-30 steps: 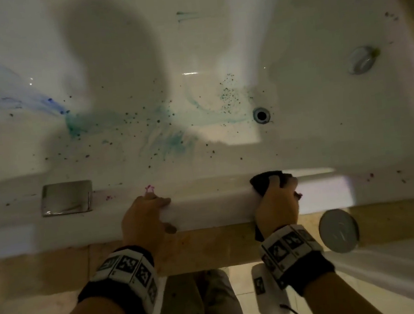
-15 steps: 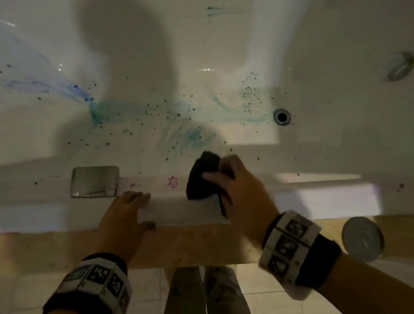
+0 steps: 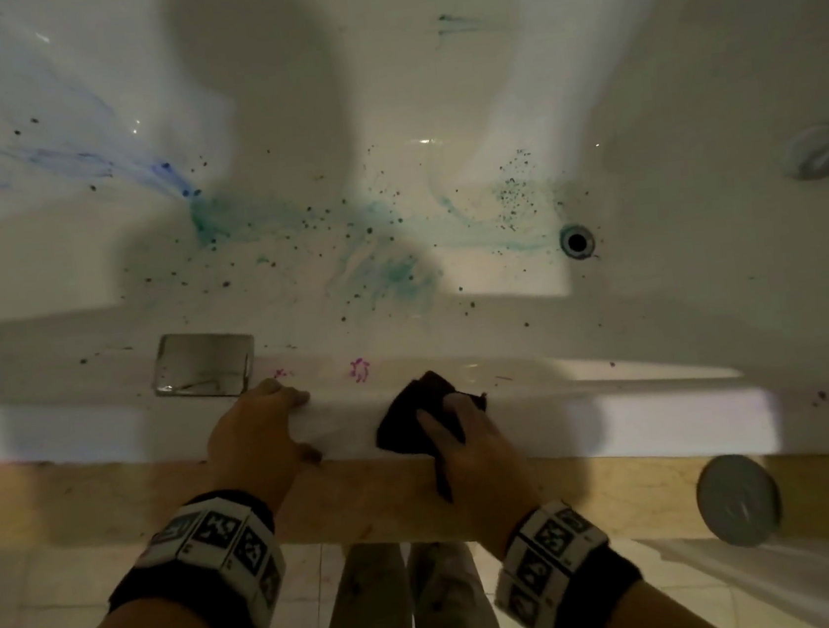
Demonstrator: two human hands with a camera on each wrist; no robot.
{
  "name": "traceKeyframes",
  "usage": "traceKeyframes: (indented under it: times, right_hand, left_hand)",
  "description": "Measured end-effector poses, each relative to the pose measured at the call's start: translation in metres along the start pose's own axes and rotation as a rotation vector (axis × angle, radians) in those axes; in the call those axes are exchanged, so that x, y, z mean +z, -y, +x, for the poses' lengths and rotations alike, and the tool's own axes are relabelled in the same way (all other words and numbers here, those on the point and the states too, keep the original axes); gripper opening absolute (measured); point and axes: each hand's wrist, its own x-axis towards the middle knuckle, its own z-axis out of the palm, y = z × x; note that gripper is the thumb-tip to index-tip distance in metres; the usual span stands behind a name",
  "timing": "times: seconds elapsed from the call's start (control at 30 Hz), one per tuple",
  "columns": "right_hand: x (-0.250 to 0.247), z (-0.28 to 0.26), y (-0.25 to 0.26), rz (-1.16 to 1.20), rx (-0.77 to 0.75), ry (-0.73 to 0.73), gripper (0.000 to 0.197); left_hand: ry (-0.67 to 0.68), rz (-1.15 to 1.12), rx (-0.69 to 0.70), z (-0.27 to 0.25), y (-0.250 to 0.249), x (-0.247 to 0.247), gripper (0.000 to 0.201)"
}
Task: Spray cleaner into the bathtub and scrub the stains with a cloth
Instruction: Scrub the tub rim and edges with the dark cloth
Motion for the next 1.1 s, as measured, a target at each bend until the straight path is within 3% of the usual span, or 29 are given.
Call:
traceKeyframes:
  times: [0.07, 0.17, 0.2, 0.33, 0.47, 0.53, 0.63, 0.7, 0.77, 0.87, 1.0, 1.1]
  right_hand:
    - [0.003, -0.012, -0.035, 0.038, 0.047, -0.124, 0.081]
    - [-0.019, -0.02, -0.092, 0.177, 0.208, -0.198, 0.027]
    - [-0.029, -0.017, -0.113, 0.171, 0.235, -0.226, 0.022]
    - [-0.082, 0.001, -0.151, 0.025, 0.332, -0.22, 0.03]
    - [-0.104, 0.015, -0.093, 0.06, 0.081, -0.534, 0.023]
    - [-0.087, 0.02, -0.051, 0.145, -0.057, -0.479, 0.024]
    - [-0.044, 0.026, 0.008, 0.245, -0.045, -0.138, 0.031]
    - [-0.023, 0.025, 0.033, 0.164, -0.044, 0.07, 0.043]
    - [-0.013, 0.02, 0.036, 0.096, -0.024, 0.142, 0.052]
    - [-0.008, 0.007, 0.018, 0.066, 0.028, 0.148, 0.047]
    - [-0.005, -0.007, -0.021, 0.097, 0.069, -0.08, 0.044]
    - [-0.008, -0.013, -0.063, 0.203, 0.133, -0.151, 0.026]
  left_hand:
    - [0.002, -0.003, -0.007, -0.001, -0.001, -0.002, 0.065]
    - [0.007, 0.006, 0.006, 0.0, -0.002, -0.004, 0.064]
    - [0.009, 0.008, 0.013, 0.0, -0.002, -0.004, 0.064]
    - [0.006, -0.002, 0.008, 0.001, -0.002, -0.004, 0.067]
    - [-0.005, -0.023, 0.001, 0.003, -0.001, -0.001, 0.067]
    - [-0.014, -0.03, -0.001, 0.002, 0.0, 0.001, 0.067]
    - [-0.009, -0.049, -0.015, 0.003, 0.0, 0.002, 0.067]
    - [-0.011, -0.068, -0.004, 0.004, 0.001, 0.002, 0.068]
    - [-0.003, -0.057, 0.004, 0.005, 0.003, 0.001, 0.068]
    - [-0.014, -0.052, 0.038, 0.008, 0.006, 0.001, 0.068]
    - [-0.019, -0.016, 0.033, 0.008, 0.004, 0.002, 0.067]
    - [-0.001, 0.058, 0.02, 0.007, 0.0, -0.001, 0.067]
